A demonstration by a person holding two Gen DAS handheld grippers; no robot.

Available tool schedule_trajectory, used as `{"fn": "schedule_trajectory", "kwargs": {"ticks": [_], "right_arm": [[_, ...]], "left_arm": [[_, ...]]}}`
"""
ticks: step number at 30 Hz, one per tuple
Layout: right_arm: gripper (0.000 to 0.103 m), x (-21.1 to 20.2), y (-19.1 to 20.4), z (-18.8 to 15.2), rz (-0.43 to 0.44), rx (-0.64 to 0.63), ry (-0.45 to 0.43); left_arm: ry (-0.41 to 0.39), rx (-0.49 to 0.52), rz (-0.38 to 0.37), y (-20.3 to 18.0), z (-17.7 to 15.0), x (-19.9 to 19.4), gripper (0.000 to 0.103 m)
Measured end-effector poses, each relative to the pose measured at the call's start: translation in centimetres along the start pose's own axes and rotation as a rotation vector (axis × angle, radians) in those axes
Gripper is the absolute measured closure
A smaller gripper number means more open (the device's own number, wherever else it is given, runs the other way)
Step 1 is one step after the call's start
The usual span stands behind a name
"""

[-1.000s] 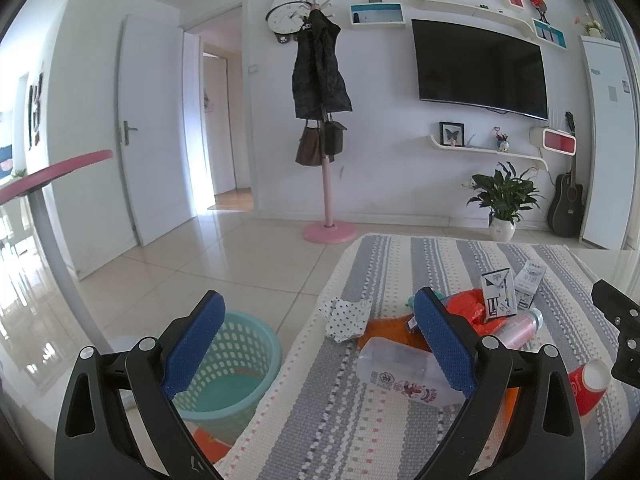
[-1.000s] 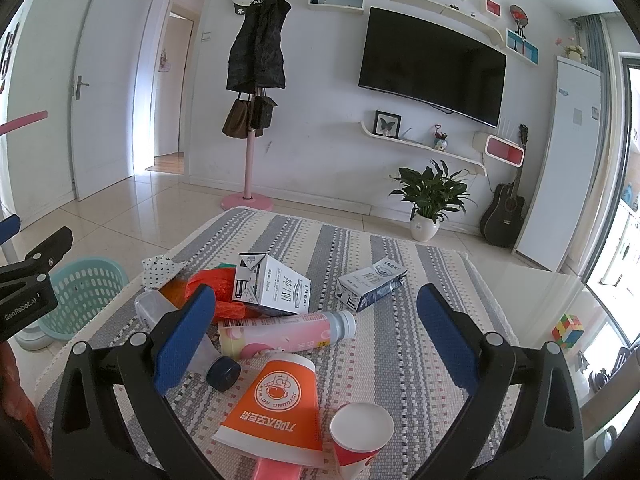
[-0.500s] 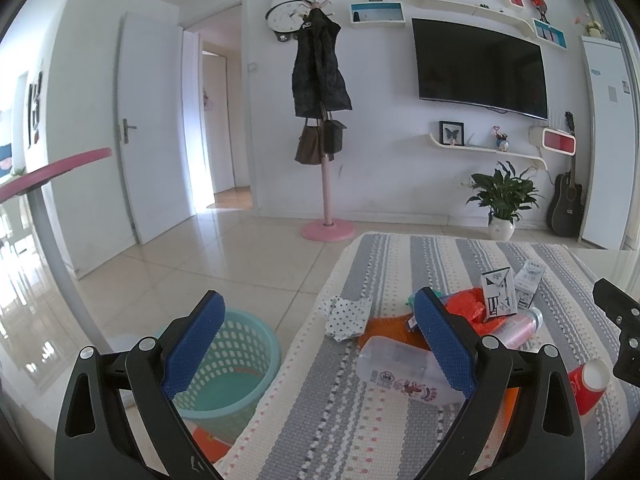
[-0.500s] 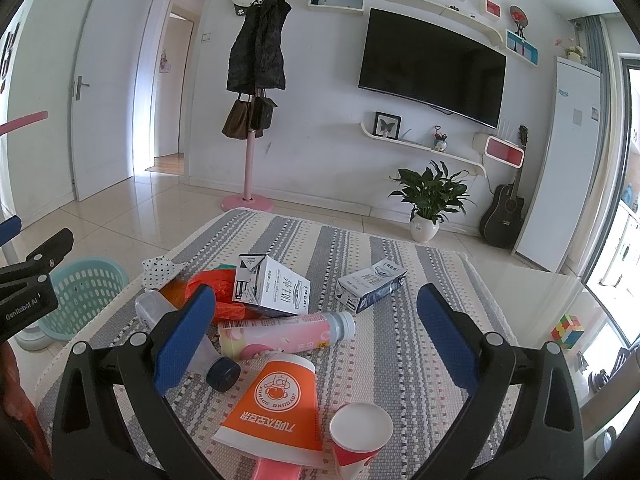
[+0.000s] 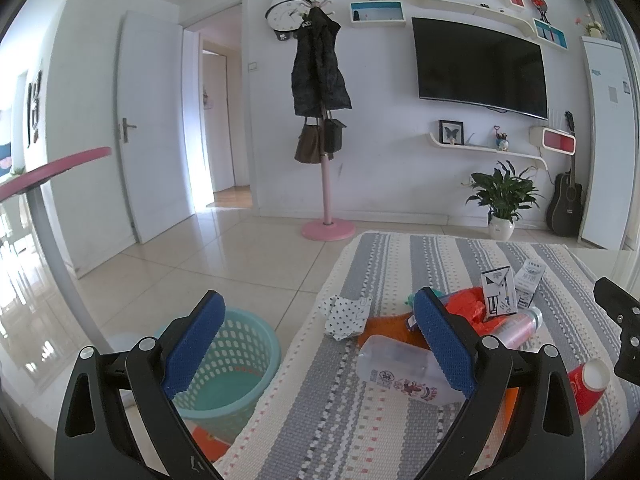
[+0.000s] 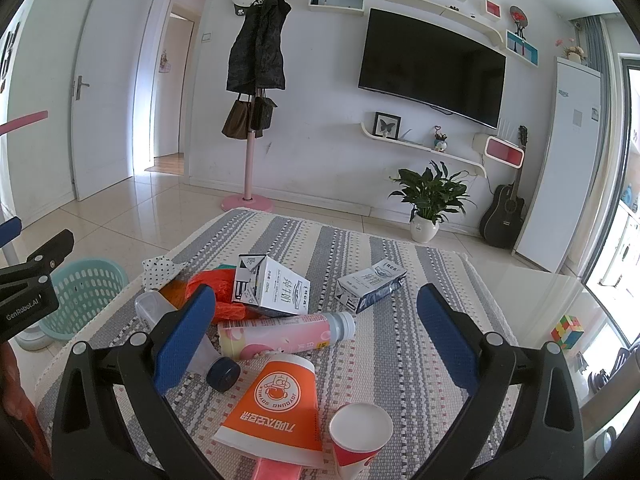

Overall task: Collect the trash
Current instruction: 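Grasp the white polka-dot tissue with the left tool while the right tool grasps the clear bottle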

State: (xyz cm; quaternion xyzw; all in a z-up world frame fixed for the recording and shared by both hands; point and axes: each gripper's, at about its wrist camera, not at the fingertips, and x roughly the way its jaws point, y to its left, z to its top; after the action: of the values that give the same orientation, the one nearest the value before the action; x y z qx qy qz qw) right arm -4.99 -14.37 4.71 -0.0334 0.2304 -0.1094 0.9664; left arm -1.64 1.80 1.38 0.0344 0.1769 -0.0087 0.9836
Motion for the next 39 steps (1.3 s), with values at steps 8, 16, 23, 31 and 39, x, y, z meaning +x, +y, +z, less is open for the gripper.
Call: {"fn": "schedule_trajectory", "kwargs": {"ticks": [8,16,23,31,39], "right_arm": [[0.015,-0.1,-1.5,0.3,-0.037,0.052,-0.019],[0.044,2.0,-5.3,-0.2,-0.080,0.148,0.028],[0.048,3.4,-5.7,-0.9,-0.110,0.134,0.089],[0.048,5.5,-0.8,-1.5,0.118,0.095,0.199],[0.048,10.3,4.3,-1.7,0.296,0.090,0.320]], "left_arm": [[0.105,-0.050,-0.079,2.4,0.4,2.5,0.011],[0.415,-0.117,-0.436,4.0,2.6,10.8,0.019],[0.685,-0.063,-0.593,0.5,-0.2,20.5,0.037],[0.715,0.011,-0.447,-0.3,-2.4,24.4,0.036],[0.779,0.012,-0.422,-0.1,-4.1,27.1,0.055]]}}
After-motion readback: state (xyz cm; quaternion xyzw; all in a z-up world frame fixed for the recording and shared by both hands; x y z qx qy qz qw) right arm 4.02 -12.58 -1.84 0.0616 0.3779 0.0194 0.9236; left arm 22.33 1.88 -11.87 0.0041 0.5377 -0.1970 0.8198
